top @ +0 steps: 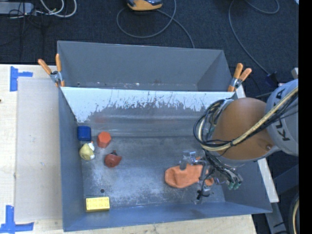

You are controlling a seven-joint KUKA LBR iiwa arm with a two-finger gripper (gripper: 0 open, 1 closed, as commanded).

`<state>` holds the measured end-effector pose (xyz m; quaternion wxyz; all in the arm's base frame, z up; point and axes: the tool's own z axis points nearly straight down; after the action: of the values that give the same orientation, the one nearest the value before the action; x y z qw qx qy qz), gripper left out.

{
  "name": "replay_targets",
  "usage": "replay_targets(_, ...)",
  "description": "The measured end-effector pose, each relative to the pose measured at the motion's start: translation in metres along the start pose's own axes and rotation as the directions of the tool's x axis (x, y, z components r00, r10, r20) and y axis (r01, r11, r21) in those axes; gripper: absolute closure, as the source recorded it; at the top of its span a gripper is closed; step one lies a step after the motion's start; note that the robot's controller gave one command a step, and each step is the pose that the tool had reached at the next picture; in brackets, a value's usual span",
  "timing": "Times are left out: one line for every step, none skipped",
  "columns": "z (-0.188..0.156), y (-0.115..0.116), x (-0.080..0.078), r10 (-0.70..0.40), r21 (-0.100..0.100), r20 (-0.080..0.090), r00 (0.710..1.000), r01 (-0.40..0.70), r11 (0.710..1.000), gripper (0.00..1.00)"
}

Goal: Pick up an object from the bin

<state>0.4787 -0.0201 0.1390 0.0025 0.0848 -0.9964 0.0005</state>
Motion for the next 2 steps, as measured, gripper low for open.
replay_targets(0.0628,-0.0077,-0.0115,-0.174,-0.003,0.005,0.985,0.174,0.985,1.0)
replay_targets(0.0628,-0.0077,-0.0115,-0.174,-0.003,0.005,0.985,0.174,0.985,1.0)
